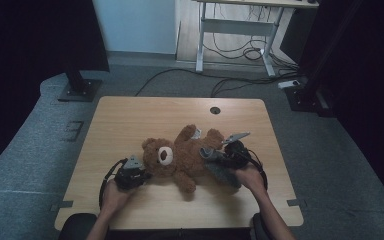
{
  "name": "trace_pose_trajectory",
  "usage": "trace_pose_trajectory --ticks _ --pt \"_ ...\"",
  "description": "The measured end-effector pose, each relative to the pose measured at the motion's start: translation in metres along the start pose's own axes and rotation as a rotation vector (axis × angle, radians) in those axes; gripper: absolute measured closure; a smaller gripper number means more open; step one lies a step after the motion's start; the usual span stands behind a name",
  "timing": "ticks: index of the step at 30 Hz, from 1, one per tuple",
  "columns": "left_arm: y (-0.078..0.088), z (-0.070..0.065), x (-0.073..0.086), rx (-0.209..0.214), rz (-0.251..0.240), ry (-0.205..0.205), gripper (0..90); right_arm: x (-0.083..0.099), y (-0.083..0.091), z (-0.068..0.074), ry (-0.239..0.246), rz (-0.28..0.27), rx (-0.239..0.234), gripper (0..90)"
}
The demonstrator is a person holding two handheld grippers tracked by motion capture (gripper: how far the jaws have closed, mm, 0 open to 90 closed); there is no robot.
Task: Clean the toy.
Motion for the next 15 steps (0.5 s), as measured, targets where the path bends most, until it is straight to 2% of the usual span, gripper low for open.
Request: trace_pose_trajectory --ticks 1,7,11,15 --pt "-0.001 0.000 0.000 -0.001 0.005 -0.003 78.0 0.005 -0.007 0.002 -0.002 0.016 -0.002 76.8" --pt "-0.001 -0.001 0.001 0.001 0.011 -0.004 78.1 0.013 -0.009 0.003 -0.017 0.024 -0.022 76.9" --pt "-0.002 -0.001 0.001 -0.001 0.015 -0.007 78.1 0.021 -0.015 0.000 -0.036 0.051 -0.037 77.0" --pt "-0.002 -0.001 0.002 0.000 0.016 -0.006 78.1 0.025 -0.018 -0.003 -0.036 0.070 -0.017 77.1"
Point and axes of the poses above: each handheld gripper's, and its own axes: y roughly backward along the jaws, x roughly out of its underside, z roughly to its left, the point moved 10 cm from there along -y, roughly forward along the jaws, and after that the axes turned 14 degrees about x, right-handed, at the moved point
